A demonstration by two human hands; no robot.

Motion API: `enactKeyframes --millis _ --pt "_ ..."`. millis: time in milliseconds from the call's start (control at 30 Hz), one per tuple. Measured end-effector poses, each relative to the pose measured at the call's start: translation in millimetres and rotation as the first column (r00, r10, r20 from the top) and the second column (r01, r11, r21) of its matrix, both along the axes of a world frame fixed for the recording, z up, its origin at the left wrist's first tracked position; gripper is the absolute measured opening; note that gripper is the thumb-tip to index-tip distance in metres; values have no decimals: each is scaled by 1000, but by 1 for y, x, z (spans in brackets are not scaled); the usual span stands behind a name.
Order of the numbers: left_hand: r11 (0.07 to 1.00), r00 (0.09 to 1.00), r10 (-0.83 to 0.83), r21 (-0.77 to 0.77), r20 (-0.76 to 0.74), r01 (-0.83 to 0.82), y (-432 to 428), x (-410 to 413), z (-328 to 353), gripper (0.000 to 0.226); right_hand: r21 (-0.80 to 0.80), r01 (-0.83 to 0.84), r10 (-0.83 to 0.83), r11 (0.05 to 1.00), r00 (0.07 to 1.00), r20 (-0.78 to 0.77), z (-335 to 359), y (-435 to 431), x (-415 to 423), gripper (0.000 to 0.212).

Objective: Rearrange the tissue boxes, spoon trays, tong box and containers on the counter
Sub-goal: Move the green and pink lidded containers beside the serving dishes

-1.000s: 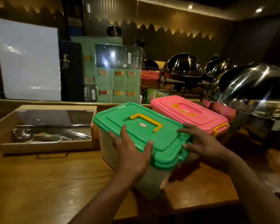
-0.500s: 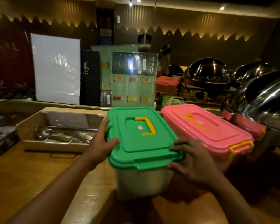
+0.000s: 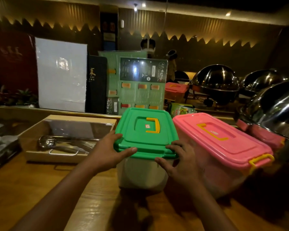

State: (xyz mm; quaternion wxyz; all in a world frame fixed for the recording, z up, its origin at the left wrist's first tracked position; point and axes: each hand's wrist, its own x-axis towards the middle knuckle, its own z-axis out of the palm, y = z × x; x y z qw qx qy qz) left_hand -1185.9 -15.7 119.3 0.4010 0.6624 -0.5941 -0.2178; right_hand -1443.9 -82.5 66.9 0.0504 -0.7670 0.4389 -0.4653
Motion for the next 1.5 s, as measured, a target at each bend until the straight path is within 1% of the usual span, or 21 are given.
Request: enactKeyframes --millis 67,133,333,400,467,533,600,667,733,767,833,867,933,967,1033,1100,1200,1300,1433,1500 --pt "999 1000 12 -37 21 -11 -4 0 -3 86 8 3 -3 1000 1000 2 -1 -4 4 79" --pt "997 999 43 -61 9 -42 -10 1 -5 83 16 11 -11 1000 1000 -7 -2 -8 7 80" --pt "998 999 42 -47 -29 -43 -26 12 -11 84 97 46 -43 994 999 -27 3 -10 17 82" --pt "998 999 33 -56 -37 -35 -28 12 -15 82 125 44 -34 991 996 -84 7 -4 15 77" --pt "996 999 51 -72 -9 -51 -29 9 -17 78 154 21 7 988 984 -180 13 0 7 76" --pt "991 991 98 -97 92 -89 -30 1 -18 74 170 -13 49 985 977 -209 20 7 -10 73" --pt "977 970 144 -182 196 -109 -28 -13 -13 68 130 -7 33 991 980 -199 31 13 -38 62" --pt "941 961 150 -331 234 -67 -24 -33 -5 62 45 50 -40 998 981 -190 42 13 -72 52" --pt "890 969 92 -456 231 25 -20 -66 3 57 -25 113 -115 993 984 -138 51 10 -112 45" --pt "864 972 44 -498 231 79 -19 -84 7 55 -31 148 -150 989 983 -105 56 7 -132 42" --pt "826 975 -58 -538 214 167 -22 -127 11 54 1 230 -230 973 971 -69 61 1 -175 41" --pt "820 974 -107 -536 199 200 -26 -147 10 55 37 263 -260 964 963 -75 61 -3 -196 43" --pt "833 968 -181 -496 172 244 -36 -186 1 61 140 295 -279 945 952 -124 58 -15 -238 51" --pt "851 966 -207 -458 153 255 -40 -207 -3 67 191 288 -259 938 952 -160 56 -22 -256 56" --pt "900 965 -241 -347 102 262 -49 -250 -14 89 282 240 -172 929 954 -244 50 -34 -286 63" --pt "946 973 -225 -227 45 229 -59 -287 -24 112 322 167 -62 932 948 -311 46 -46 -310 65" --pt "983 993 -122 -137 -6 120 -67 -320 -28 129 299 78 32 951 937 -347 47 -63 -331 65" --pt "992 995 -91 -86 -35 88 -69 -330 -29 139 234 -5 90 972 931 -354 48 -74 -338 67" --pt "989 995 -98 -117 -17 95 -77 -316 -30 153 149 -26 77 989 934 -348 41 -78 -329 68" --pt "991 993 -103 -83 62 108 -82 -298 -29 163 52 -41 55 998 950 -306 35 -75 -313 66"
